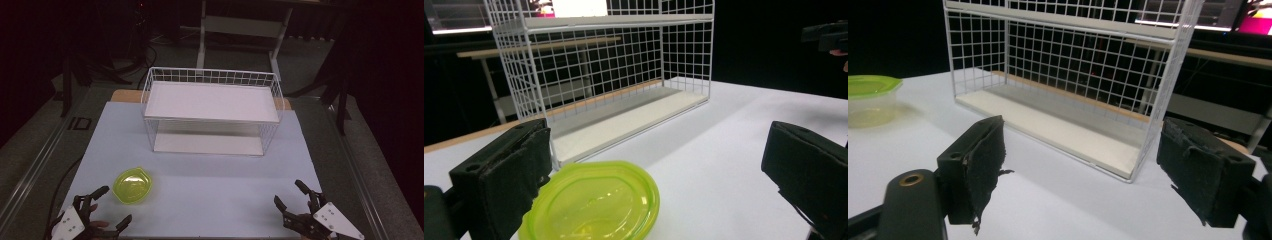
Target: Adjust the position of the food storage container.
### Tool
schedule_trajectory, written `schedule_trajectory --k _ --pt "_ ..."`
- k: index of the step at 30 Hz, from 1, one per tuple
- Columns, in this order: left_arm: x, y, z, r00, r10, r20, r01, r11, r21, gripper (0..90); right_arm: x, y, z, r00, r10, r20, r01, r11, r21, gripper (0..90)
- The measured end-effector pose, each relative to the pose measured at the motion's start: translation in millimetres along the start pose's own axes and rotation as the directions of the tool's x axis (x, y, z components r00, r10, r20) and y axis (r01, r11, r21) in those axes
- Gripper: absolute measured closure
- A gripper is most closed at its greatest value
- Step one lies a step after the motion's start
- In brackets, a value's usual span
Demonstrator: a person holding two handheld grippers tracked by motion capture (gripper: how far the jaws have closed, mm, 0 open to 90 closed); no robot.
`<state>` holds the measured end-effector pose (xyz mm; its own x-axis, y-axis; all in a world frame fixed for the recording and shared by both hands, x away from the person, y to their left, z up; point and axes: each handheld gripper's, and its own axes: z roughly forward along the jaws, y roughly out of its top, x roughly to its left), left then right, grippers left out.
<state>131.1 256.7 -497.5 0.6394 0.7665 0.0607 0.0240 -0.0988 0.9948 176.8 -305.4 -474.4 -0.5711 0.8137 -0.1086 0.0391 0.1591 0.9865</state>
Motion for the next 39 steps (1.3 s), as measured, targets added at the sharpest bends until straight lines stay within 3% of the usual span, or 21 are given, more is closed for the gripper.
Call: schedule_trajectory --k 2,4,7,9,13,16,17,18,19,20,22,24,25,27,28,30,32,33,34,36,39 --pt "-0.4 2.4 -2.5 0.9997 -0.025 0.001 0.025 0.9996 -0.015 0.3 1.4 2.0 0.1 0.9999 -0.006 -0.011 0.005 1.000 -0.002 19.2" --pt "-1.8 7.6 -5.1 0.9980 -0.052 0.036 0.053 0.9982 -0.030 0.3 5.1 6.3 -0.4 0.9993 -0.031 -0.021 0.031 1.000 0.002 19.1" --pt "-5.2 14.0 -8.2 0.9965 -0.062 0.055 0.065 0.9970 -0.043 0.3 11.6 9.8 -0.4 0.9975 -0.057 -0.040 0.058 0.998 0.007 19.0" --pt "-6.9 15.9 -9.6 0.9972 -0.065 0.037 0.067 0.9962 -0.055 0.3 14.0 11.5 -0.8 0.9965 -0.077 -0.033 0.077 0.997 0.002 18.9" --pt "-4.9 26.1 -13.6 0.9910 -0.134 -0.004 0.133 0.9893 -0.059 0.3 16.2 15.1 -2.2 0.9963 -0.079 -0.034 0.079 0.997 -0.008 18.3" --pt "-1.5 33.4 -17.2 0.9913 -0.127 -0.035 0.124 0.9893 -0.076 0.3 17.0 18.3 -2.0 0.9936 -0.106 -0.041 0.106 0.994 0.012 17.4" --pt "1.0 35.9 -17.7 0.9911 -0.129 -0.034 0.126 0.9896 -0.069 0.3 18.2 19.8 -3.1 0.9911 -0.130 -0.028 0.130 0.991 0.015 17.4" --pt "3.9 39.3 -17.5 0.9911 -0.118 -0.062 0.115 0.9921 -0.051 0.3 19.1 20.9 -4.4 0.9906 -0.136 -0.015 0.136 0.991 0.011 17.4" --pt "6.4 41.7 -18.0 0.9909 -0.113 -0.073 0.110 0.9931 -0.041 0.4 18.8 21.8 -5.4 0.9926 -0.119 -0.022 0.119 0.993 0.003 17.4" --pt "8.9 43.2 -19.0 0.9906 -0.111 -0.081 0.108 0.9936 -0.034 1.8 18.7 22.3 -6.2 0.9942 -0.105 -0.025 0.105 0.994 -0.001 17.4" --pt "18.4 47.0 -21.8 0.9920 -0.096 -0.082 0.094 0.9951 -0.028 17.6 19.5 23.2 -6.7 0.9940 -0.109 -0.009 0.109 0.994 -0.004 17.4" --pt "27.8 50.4 -23.9 0.9916 -0.108 -0.071 0.108 0.9941 -0.010 32.3 20.0 23.6 -6.3 0.9933 -0.115 -0.013 0.115 0.993 -0.005 17.4" --pt "31.8 51.5 -24.3 0.9885 -0.113 -0.100 0.114 0.9935 0.002 46.6 20.3 23.7 -5.8 0.9936 -0.112 -0.017 0.112 0.994 -0.007 17.4" --pt "39.4 50.9 -24.7 0.9849 -0.129 -0.115 0.131 0.9914 0.007 52.0 21.2 23.8 -4.4 0.9941 -0.106 -0.024 0.106 0.994 -0.008 17.4" --pt "41.9 49.5 -24.0 0.9794 -0.131 -0.154 0.136 0.9904 0.023 60.9 21.9 23.9 -3.9 0.9940 -0.106 -0.030 0.105 0.994 -0.010 17.4" --pt "45.2 44.7 -22.3 0.9656 -0.157 -0.207 0.170 0.9843 0.047 69.1 23.5 24.0 -2.5 0.9930 -0.111 -0.039 0.111 0.994 -0.007 17.4" --pt "45.0 36.3 -19.1 0.9478 -0.172 -0.269 0.200 0.9764 0.081 77.5 25.1 23.7 -1.5 0.9921 -0.117 -0.047 0.116 0.993 -0.010 17.4" --pt "44.5 33.0 -17.6 0.9442 -0.171 -0.282 0.205 0.9740 0.097 83.0 25.7 23.7 -0.9 0.9915 -0.119 -0.053 0.119 0.993 -0.010 17.4" --pt "43.1 28.3 -15.6 0.9398 -0.162 -0.301 0.204 0.9725 0.113 85.5 26.2 23.7 -0.8 0.9915 -0.119 -0.053 0.119 0.993 -0.010 17.4" --pt "41.2 18.4 -11.1 0.9368 -0.147 -0.318 0.204 0.9667 0.155 89.8 26.8 23.8 -0.4 0.9914 -0.116 -0.061 0.116 0.993 -0.013 17.4" --pt "40.4 8.7 -6.7 0.9230 -0.151 -0.354 0.230 0.9536 0.194 90.0 27.7 23.6 -0.2 0.9904 -0.124 -0.061 0.123 0.992 -0.011 17.4"
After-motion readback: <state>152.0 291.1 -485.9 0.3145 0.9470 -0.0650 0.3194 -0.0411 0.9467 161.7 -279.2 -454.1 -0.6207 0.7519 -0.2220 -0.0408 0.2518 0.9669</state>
